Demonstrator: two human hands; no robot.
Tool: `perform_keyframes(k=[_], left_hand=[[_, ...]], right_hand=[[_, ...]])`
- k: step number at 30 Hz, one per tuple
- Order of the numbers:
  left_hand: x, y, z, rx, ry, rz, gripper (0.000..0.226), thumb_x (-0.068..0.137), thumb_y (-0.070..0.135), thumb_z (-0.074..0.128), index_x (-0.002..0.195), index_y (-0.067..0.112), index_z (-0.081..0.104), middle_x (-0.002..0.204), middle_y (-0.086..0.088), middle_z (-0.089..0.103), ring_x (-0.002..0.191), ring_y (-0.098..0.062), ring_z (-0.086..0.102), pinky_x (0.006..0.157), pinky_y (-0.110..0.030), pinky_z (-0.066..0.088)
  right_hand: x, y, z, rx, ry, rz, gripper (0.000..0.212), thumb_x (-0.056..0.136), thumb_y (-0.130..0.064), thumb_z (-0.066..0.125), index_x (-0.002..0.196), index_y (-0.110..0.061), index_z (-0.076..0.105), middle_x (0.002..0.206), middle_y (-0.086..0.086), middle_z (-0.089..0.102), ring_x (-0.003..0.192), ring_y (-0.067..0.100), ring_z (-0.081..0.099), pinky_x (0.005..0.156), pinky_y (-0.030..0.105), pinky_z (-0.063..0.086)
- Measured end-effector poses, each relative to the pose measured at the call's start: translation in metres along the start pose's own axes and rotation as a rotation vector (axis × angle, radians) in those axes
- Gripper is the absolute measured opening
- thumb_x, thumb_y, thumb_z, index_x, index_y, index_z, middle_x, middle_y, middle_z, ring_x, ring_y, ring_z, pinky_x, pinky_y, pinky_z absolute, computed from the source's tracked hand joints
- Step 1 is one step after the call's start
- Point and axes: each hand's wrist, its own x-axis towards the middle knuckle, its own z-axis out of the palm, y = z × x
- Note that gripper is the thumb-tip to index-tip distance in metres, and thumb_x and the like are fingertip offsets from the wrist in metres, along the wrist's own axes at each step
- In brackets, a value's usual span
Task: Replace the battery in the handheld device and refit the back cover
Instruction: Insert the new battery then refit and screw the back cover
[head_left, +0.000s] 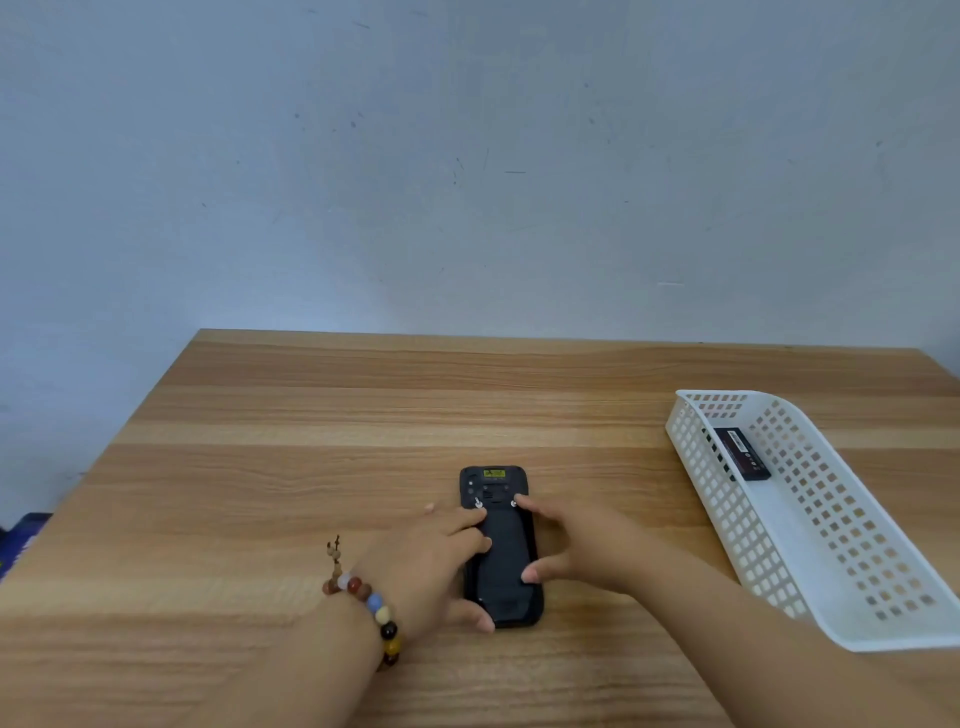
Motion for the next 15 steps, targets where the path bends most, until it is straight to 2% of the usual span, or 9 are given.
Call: perform_keyframes(k=[6, 15], left_hand=[[0.0053, 0.0014, -0.0037, 0.123, -0.002, -0.052, 0.101, 0.064, 0.065, 0.063, 0.141, 0.023, 0.015, 0.151, 0.005, 0.016, 0.137, -0.013, 0.012, 0.111, -0.029, 0.01], [0.0108, -0.0013, -0.0088, 0.263, 0.011, -0.007, 0.105, 0.056, 0.079, 0.054, 0.135, 0.018, 0.024, 0.142, 0.001, 0.035, 0.131, -0.016, 0.027, 0.108, -0.032, 0.02]], right_hand=[[-0.0035, 0.0074, 0.0082, -0.005, 0.012, -0.052, 0.088, 0.075, -0.045, 0.071, 0.146, -0.037, 0.021, 0.152, -0.012, 0.031, 0.139, 0.009, 0.028, 0.114, 0.028, 0.024], [-0.0029, 0.008, 0.0091, 0.004, 0.008, -0.045, 0.087, 0.075, -0.045, 0.071, 0.145, -0.04, 0.019, 0.152, -0.01, 0.031, 0.139, 0.011, 0.029, 0.114, 0.032, 0.027]])
